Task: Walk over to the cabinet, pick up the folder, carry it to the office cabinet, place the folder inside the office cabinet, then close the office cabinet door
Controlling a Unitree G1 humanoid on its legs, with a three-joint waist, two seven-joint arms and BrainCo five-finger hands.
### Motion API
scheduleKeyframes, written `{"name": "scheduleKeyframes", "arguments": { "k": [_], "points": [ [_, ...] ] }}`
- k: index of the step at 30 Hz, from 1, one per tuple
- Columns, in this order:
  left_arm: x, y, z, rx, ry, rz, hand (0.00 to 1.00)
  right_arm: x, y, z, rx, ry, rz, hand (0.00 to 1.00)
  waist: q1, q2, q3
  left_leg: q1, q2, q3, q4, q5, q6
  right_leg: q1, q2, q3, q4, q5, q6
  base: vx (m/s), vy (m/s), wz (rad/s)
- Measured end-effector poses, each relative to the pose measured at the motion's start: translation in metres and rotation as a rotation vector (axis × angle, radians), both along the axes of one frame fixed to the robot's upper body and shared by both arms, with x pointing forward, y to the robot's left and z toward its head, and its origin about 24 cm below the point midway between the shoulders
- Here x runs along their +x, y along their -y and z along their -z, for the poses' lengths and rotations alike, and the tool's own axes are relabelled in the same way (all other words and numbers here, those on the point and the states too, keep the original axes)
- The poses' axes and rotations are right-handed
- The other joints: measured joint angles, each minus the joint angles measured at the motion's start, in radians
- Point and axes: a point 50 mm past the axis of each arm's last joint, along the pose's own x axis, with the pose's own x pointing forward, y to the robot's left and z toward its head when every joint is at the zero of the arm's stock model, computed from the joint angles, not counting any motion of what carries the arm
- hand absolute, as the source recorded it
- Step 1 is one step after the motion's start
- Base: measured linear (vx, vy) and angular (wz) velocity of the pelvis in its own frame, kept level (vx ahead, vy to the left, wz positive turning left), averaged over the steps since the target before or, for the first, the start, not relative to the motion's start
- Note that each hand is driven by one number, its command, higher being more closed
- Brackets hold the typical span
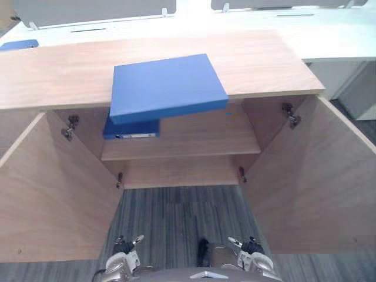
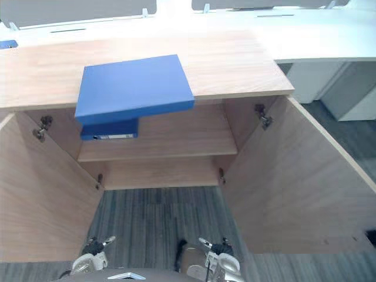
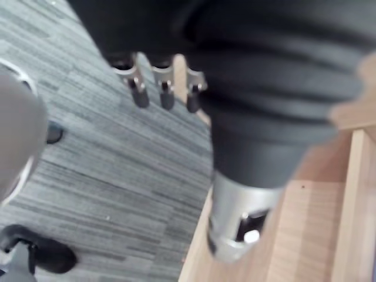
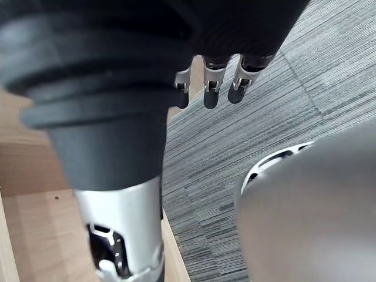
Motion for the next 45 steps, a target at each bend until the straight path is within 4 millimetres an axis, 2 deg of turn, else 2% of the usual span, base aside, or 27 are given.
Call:
{"name": "scheduleKeyframes", "arguments": {
  "k": [1, 2, 4, 7, 8, 9, 10, 11, 13, 15, 19, 20, 25, 32, 36, 38, 40, 45],
  "points": [
    [0.002, 0.000, -0.001, 0.000, 0.006, 0.000, 0.00, -0.001, 0.000, 0.000, 0.000, -0.002, -0.001, 0.00, 0.002, 0.000, 0.000, -0.038, 0.022, -0.010, 0.096, 0.000, -0.009, 0.025, 0.005, -0.013, -0.012, -0.005, -0.003, 0.32, -0.233, 0.49],
    [0.005, -0.002, -0.003, 0.007, 0.024, -0.003, 0.00, -0.002, 0.000, 0.001, 0.001, -0.008, -0.002, 0.00, 0.011, -0.002, 0.001, -0.103, 0.065, -0.014, 0.267, -0.007, -0.028, 0.069, 0.020, -0.024, -0.032, -0.014, -0.009, 0.26, -0.178, 0.10],
    [0.008, -0.003, -0.005, 0.011, 0.040, -0.003, 0.00, -0.003, -0.002, 0.002, 0.006, -0.014, -0.010, 0.00, 0.022, -0.008, 0.002, -0.158, 0.101, 0.023, 0.355, -0.010, -0.021, 0.114, 0.026, -0.035, -0.055, -0.022, -0.016, 0.20, -0.090, -0.08],
    [0.010, -0.002, -0.005, 0.009, 0.045, 0.000, 0.00, -0.006, -0.001, 0.002, 0.009, -0.019, 0.005, 0.00, 0.021, -0.009, 0.002, -0.178, 0.107, 0.067, 0.227, -0.017, -0.005, 0.150, 0.021, -0.025, -0.088, -0.022, -0.010, 0.19, 0.037, -0.10],
    [0.011, -0.002, -0.005, 0.014, 0.045, 0.007, 0.00, -0.006, -0.002, 0.003, 0.011, -0.021, 0.011, 0.00, 0.023, -0.011, 0.002, -0.175, 0.101, 0.066, 0.120, -0.012, -0.001, 0.152, 0.016, -0.015, -0.089, -0.023, -0.001, 0.13, 0.117, -0.13],
    [0.011, -0.002, -0.005, 0.014, 0.046, 0.009, 0.00, -0.006, -0.002, 0.002, 0.011, -0.020, 0.011, 0.00, 0.023, -0.011, 0.003, -0.171, 0.095, 0.063, 0.070, 0.002, 0.002, 0.151, 0.014, -0.010, -0.088, -0.023, 0.005, 0.11, 0.138, -0.14],
    [0.011, -0.001, -0.005, 0.012, 0.044, 0.011, 0.00, -0.006, -0.001, 0.002, 0.011, -0.020, 0.012, 0.00, 0.023, -0.010, 0.002, -0.168, 0.086, 0.061, -0.004, 0.051, 0.005, 0.148, 0.010, -0.007, -0.084, -0.024, 0.016, 0.10, 0.187, -0.13],
    [0.012, -0.001, -0.005, 0.011, 0.045, 0.013, 0.00, -0.007, -0.004, 0.003, 0.023, -0.020, 0.026, 0.00, 0.024, -0.020, -0.001, -0.135, 0.056, 0.061, -0.064, 0.080, -0.027, 0.146, -0.001, 0.018, -0.078, -0.027, 0.041, 0.09, 0.171, -0.10],
    [0.010, -0.008, -0.005, 0.029, 0.039, 0.011, 0.00, -0.012, -0.009, 0.006, 0.039, -0.031, 0.039, 0.00, 0.022, -0.051, -0.017, -0.119, 0.018, 0.071, -0.117, 0.096, -0.015, 0.153, -0.024, 0.029, -0.118, -0.005, 0.066, 0.08, 0.183, -0.09],
    [0.008, -0.012, -0.005, 0.038, 0.030, 0.012, 0.00, -0.016, -0.013, 0.007, 0.051, -0.042, 0.046, 0.00, 0.026, -0.065, -0.023, -0.096, 0.000, 0.093, -0.144, 0.101, -0.008, 0.173, -0.032, 0.045, -0.158, 0.021, 0.079, 0.05, 0.166, -0.18],
    [0.002, -0.013, -0.003, 0.048, 0.011, 0.036, 0.00, -0.020, -0.014, 0.009, 0.057, -0.049, 0.053, 0.00, 0.021, -0.057, -0.025, -0.033, -0.034, 0.118, -0.205, 0.113, 0.005, 0.223, -0.041, 0.072, -0.234, 0.060, 0.098, 0.00, 0.085, -0.17],
    [0.001, -0.012, -0.002, 0.048, 0.007, 0.049, 0.00, -0.020, -0.014, 0.009, 0.058, -0.052, 0.060, 0.00, 0.019, -0.066, -0.035, -0.028, -0.045, 0.117, -0.227, 0.126, 0.005, 0.223, -0.044, 0.074, -0.247, 0.069, 0.099, -0.04, 0.043, -0.05],
    [-0.002, -0.011, -0.001, 0.055, -0.006, 0.082, 0.00, -0.024, -0.010, 0.011, 0.059, -0.071, 0.082, 0.00, 0.021, -0.052, -0.035, 0.010, -0.071, 0.113, -0.320, 0.177, 0.014, 0.244, -0.040, 0.078, -0.301, 0.108, 0.097, -0.06, 0.005, -0.03],
    [-0.004, -0.017, -0.003, 0.054, 0.014, -0.004, 0.00, -0.027, -0.005, 0.012, 0.049, -0.095, 0.086, 0.00, 0.028, -0.050, -0.043, 0.041, -0.108, 0.058, -0.432, 0.243, 0.035, 0.257, -0.042, 0.070, -0.360, 0.145, 0.100, -0.08, -0.002, 0.06],
    [0.014, -0.032, -0.025, 0.131, 0.151, -0.061, 0.00, -0.026, -0.005, 0.012, 0.040, -0.091, 0.076, 0.00, 0.040, -0.055, -0.042, 0.056, -0.124, 0.047, -0.476, 0.267, 0.043, 0.261, -0.048, 0.071, -0.375, 0.153, 0.096, -0.06, 0.022, 0.04],
    [0.037, -0.044, -0.053, 0.208, 0.319, -0.065, 0.00, -0.024, -0.007, 0.010, 0.033, -0.074, 0.053, 0.00, 0.042, -0.057, -0.041, 0.059, -0.134, 0.027, -0.498, 0.279, 0.049, 0.259, -0.051, 0.069, -0.375, 0.153, 0.097, -0.03, 0.018, 0.11],
    [0.050, -0.050, -0.073, 0.252, 0.429, -0.059, 0.00, -0.023, -0.007, 0.009, 0.031, -0.066, 0.051, 0.00, 0.043, -0.057, -0.042, 0.060, -0.139, 0.019, -0.501, 0.280, 0.051, 0.260, -0.055, 0.067, -0.375, 0.152, 0.098, 0.00, 0.022, 0.07],
    [0.067, -0.053, -0.109, 0.319, 0.606, -0.071, 0.00, -0.021, -0.010, 0.007, 0.024, -0.046, 0.014, 0.00, 0.044, -0.058, -0.042, 0.078, -0.149, 0.003, -0.516, 0.284, 0.056, 0.287, -0.062, 0.052, -0.383, 0.158, 0.113, 0.04, 0.024, 0.08]
  ]
}}
